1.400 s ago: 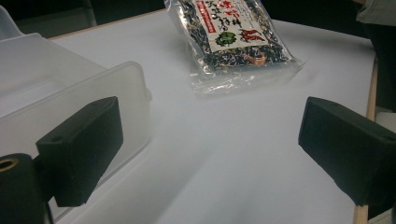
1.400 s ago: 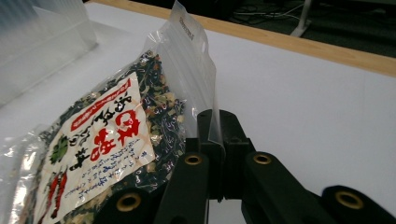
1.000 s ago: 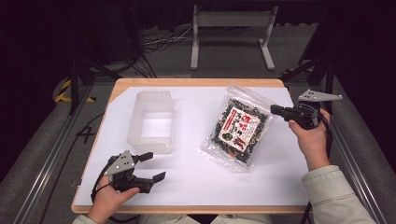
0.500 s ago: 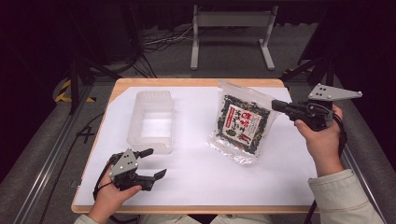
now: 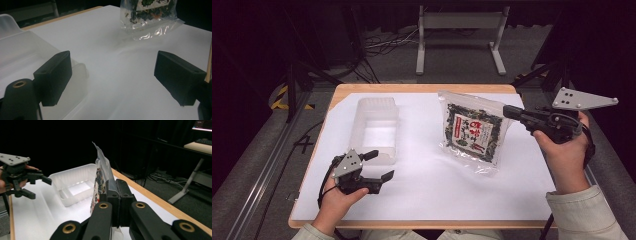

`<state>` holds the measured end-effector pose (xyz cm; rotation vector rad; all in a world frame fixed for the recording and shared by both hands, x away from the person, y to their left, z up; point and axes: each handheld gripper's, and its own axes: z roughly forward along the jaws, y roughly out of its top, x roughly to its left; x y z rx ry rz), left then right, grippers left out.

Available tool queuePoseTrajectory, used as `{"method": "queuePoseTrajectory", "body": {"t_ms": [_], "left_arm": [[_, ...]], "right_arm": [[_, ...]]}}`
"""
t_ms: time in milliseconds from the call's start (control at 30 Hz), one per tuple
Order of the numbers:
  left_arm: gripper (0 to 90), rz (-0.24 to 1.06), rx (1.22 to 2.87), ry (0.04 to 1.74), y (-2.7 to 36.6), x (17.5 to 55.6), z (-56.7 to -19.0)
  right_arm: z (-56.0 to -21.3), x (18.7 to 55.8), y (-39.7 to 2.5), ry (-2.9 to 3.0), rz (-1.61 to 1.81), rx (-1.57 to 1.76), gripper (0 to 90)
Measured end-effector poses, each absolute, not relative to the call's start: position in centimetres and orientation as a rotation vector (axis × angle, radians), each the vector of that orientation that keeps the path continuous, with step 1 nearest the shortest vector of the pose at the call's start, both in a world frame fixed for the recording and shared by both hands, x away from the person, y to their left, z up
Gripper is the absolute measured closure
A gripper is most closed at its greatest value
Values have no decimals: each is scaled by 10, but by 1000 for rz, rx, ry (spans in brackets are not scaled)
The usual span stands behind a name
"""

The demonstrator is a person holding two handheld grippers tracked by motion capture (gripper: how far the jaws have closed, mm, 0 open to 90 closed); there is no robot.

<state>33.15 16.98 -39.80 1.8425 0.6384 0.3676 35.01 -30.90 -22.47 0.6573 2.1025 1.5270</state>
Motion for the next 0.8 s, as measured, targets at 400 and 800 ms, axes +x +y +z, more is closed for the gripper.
{"method": "queuePoseTrajectory", "body": {"t_ms": [400, 800], "left_arm": [[161, 350, 1804, 567, 143, 340, -376], [208, 339, 1737, 453, 121, 342, -356]], "right_arm": [[-211, 331, -285, 2148, 1544, 535, 900], [-201, 320, -263, 2172, 1615, 423, 900]]}}
